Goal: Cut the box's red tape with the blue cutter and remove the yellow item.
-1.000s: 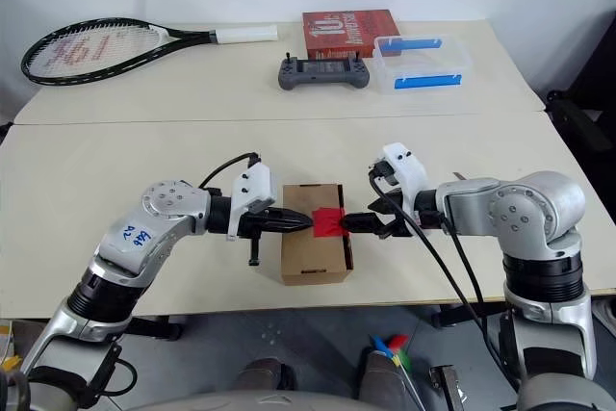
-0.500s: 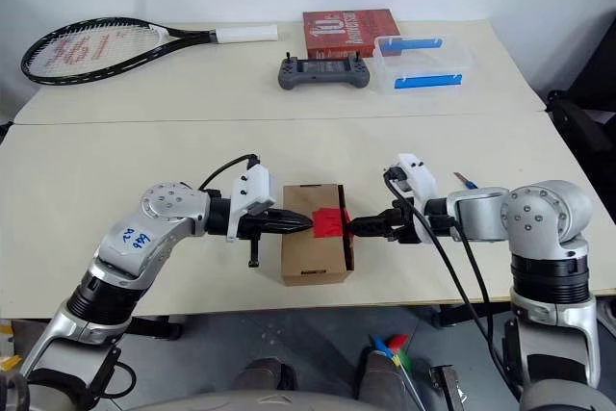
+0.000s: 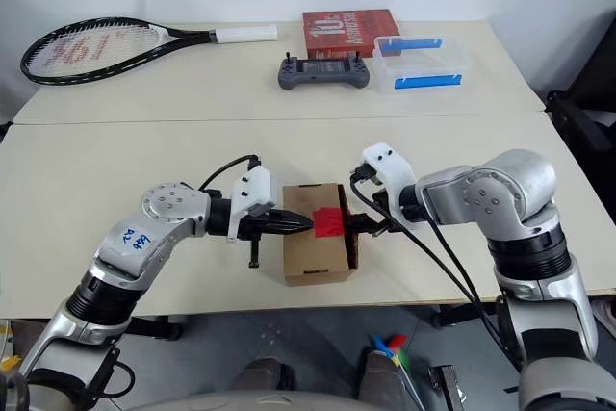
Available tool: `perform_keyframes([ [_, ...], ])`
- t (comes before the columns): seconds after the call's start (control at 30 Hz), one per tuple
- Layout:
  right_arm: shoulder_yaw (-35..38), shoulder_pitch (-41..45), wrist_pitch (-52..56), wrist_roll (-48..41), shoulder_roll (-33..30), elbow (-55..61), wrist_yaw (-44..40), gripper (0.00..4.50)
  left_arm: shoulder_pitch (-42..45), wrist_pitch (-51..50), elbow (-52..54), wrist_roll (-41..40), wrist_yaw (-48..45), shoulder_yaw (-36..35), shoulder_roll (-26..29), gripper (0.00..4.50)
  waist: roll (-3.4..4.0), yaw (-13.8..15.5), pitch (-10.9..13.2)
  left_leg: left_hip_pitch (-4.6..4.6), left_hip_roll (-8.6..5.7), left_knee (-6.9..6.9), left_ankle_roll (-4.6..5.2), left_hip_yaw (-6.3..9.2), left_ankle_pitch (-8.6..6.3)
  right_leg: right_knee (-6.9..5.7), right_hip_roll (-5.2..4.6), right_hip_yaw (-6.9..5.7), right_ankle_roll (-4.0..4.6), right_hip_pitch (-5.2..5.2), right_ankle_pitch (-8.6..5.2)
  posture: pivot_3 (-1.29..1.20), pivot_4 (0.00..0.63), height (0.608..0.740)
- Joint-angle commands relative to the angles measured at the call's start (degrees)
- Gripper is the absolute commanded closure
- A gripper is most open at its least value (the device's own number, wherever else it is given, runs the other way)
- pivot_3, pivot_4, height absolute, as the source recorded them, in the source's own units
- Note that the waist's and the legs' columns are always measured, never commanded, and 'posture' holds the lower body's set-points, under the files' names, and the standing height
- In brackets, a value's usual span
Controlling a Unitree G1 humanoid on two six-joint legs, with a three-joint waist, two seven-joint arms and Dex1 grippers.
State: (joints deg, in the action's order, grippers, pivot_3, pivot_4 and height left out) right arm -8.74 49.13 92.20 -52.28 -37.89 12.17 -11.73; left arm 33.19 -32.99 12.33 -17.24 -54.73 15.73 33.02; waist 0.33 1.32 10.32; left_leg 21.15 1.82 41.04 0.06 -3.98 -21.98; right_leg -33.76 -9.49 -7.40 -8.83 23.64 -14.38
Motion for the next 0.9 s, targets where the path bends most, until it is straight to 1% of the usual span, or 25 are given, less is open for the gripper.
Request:
perform_keyframes([
  [0.03,-3.19,-1.1,-0.27,4.6,-3.64,3.46,-0.18,0.04,-1.7,-0.33,-0.15,1.73,0.15,1.65,0.34,4.5,0.0,0.03,0.0,0.0,0.0,0.0,0.0,0.0,0.0,0.0,0.0,0.0,0.0,0.0,0.0,0.0,0.15,0.74],
  [0.13,-8.61,-2.03,-3.95,9.54,-8.85,5.53,-1.9,0.04,-2.02,-0.21,-0.14,1.89,0.23,1.65,0.52,4.5,-0.03,0.26,-0.01,0.02,-0.01,-0.01,0.01,0.04,-0.01,0.05,0.0,-0.01,0.0,-0.02,0.0,0.0,0.15,0.74],
  [0.2,-10.02,-2.11,-5.53,11.23,-9.95,6.22,-2.98,0.04,-2.12,-0.23,-0.04,1.93,0.35,1.66,0.53,4.5,-0.04,0.31,-0.02,0.05,-0.02,0.0,0.02,0.05,-0.01,0.12,0.0,0.0,0.0,-0.03,0.0,0.0,0.15,0.74],
  [0.4,-8.93,-5.05,-6.16,14.18,-6.19,7.67,-3.92,0.04,-2.34,-0.51,0.24,1.95,0.66,1.46,0.61,4.5,-0.04,-0.12,-0.02,0.01,0.01,-0.04,0.01,0.02,-0.01,0.08,0.0,-0.03,0.0,-0.01,0.0,0.0,0.15,0.74],
  [0.53,-7.35,-7.05,-6.2,16.36,-3.66,8.24,-3.93,0.04,-2.48,-0.65,0.34,1.94,0.86,1.3,0.7,4.5,-0.2,-0.19,-0.12,-0.02,0.02,-0.01,0.01,0.01,-0.01,0.07,0.0,-0.02,0.0,-0.04,0.0,0.0,0.15,0.74],
  [0.63,-5.26,-8.41,-6.42,17.47,-3.65,8.72,-5.03,0.04,-2.68,-1.02,0.82,1.84,0.93,1.0,1.07,4.5,-0.22,-0.18,-0.13,-0.04,0.02,0.0,0.01,0.02,-0.01,0.03,0.0,-0.01,0.0,-0.04,0.0,0.0,0.15,0.74],
  [0.73,-0.93,-8.98,-10.02,16.67,-9.21,6.42,-11.85,0.04,-2.9,-1.28,1.14,1.73,0.99,0.66,1.4,4.5,-0.22,-0.16,-0.13,-0.01,0.02,-0.01,0.01,0.01,-0.01,0.06,0.0,0.0,0.0,-0.03,0.0,0.0,0.15,0.74],
  [0.8,3.52,-8.76,-11.4,13.11,-12.29,2.57,-19.75,0.04,-3.01,-1.27,1.26,1.71,0.92,0.52,1.58,4.5,-0.21,0.02,-0.12,0.02,0.01,-0.02,0.02,0.01,-0.01,0.11,0.0,-0.01,0.0,-0.03,0.0,0.0,0.15,0.74],
  [0.9,8.79,-8.93,-8.86,6.41,-12.75,-2.74,-28.63,0.04,-2.97,-1.2,1.38,1.73,0.91,0.56,1.62,4.5,-0.22,0.02,-0.12,0.02,0.01,-0.05,0.03,0.01,-0.02,0.16,0.0,-0.01,0.0,-0.03,0.0,0.0,0.15,0.74],
])
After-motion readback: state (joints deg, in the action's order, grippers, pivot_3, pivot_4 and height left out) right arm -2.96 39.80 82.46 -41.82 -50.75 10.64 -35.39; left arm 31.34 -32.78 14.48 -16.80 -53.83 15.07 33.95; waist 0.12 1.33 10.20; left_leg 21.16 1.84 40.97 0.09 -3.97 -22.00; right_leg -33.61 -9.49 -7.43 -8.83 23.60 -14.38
